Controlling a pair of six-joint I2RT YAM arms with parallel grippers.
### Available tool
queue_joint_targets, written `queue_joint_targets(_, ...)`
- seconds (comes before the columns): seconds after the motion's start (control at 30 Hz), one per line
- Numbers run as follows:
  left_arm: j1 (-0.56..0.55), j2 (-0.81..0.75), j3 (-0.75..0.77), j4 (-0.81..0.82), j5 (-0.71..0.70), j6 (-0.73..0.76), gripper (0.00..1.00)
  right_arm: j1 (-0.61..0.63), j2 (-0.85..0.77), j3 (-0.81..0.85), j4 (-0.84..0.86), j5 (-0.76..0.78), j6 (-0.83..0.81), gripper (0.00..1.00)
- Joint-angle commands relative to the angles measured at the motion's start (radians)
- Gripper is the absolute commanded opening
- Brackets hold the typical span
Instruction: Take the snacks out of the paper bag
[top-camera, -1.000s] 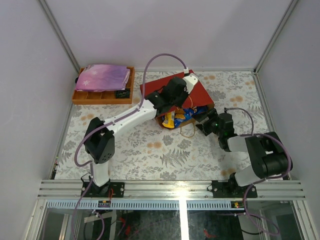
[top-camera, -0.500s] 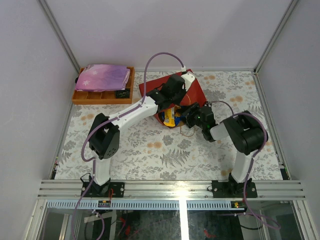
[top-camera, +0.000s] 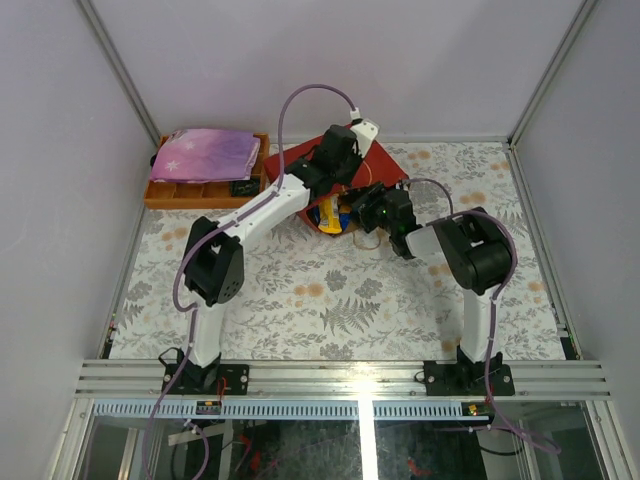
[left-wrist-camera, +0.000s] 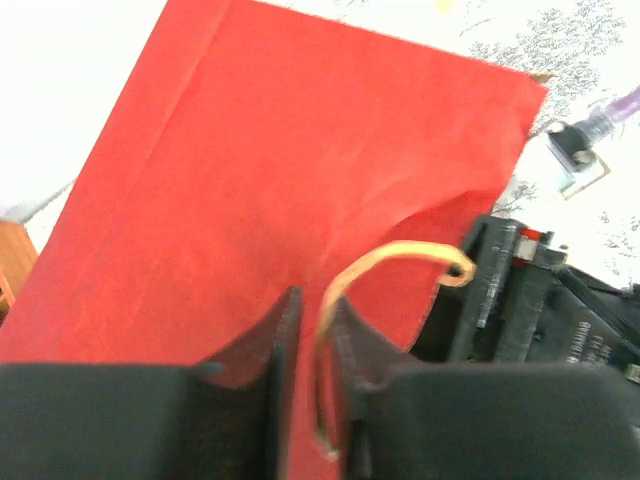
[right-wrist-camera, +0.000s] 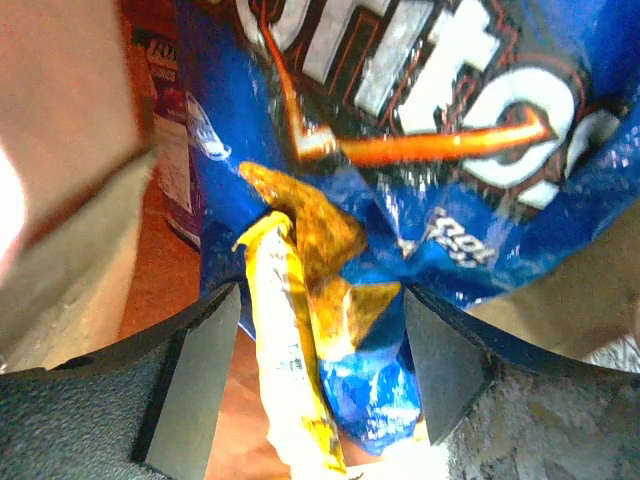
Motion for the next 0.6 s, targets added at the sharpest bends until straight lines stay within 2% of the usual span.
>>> queue_joint_targets(0.0,0.022,-0.007,-0.002,-0.006,0.021,-0.013,0.35,0.013,-0.111,-0.076,-0.007,-0.010,-0.075,0.74)
queue_joint_targets(0.03,0.022,-0.023,-0.025,0.005,0.022,-0.023,0.49,0.013,-0.142,-0.104,0.003,-0.022,-0.089,0.75)
queue_joint_targets(0.13,0.028,-0.069,-0.066,0.010,0.034,-0.068,0.73,0.012,-0.213,-0.168,-0.011,-0.064,-0.149,0.75)
queue_joint_targets(0.17,0.031,-0.084,-0.072,0.001,0.045,-0.086,0.92,0.015,-0.241,-0.185,-0.024,-0.078,-0.167,0.75)
queue_joint_targets(0.2,0.035,-0.100,-0.075,-0.009,0.053,-0.103,0.99,0.019,-0.271,-0.201,-0.048,-0.085,-0.188,0.75)
queue_joint_targets(0.4,0.047,-0.251,-0.171,-0.034,0.066,-0.186,1.00,0.066,-0.410,-0.223,-0.200,-0.041,-0.329,0.70)
queue_joint_targets(0.57,0.069,-0.416,-0.324,-0.019,0.061,-0.251,1.00,0.082,-0.351,-0.157,-0.241,-0.076,-0.338,0.67)
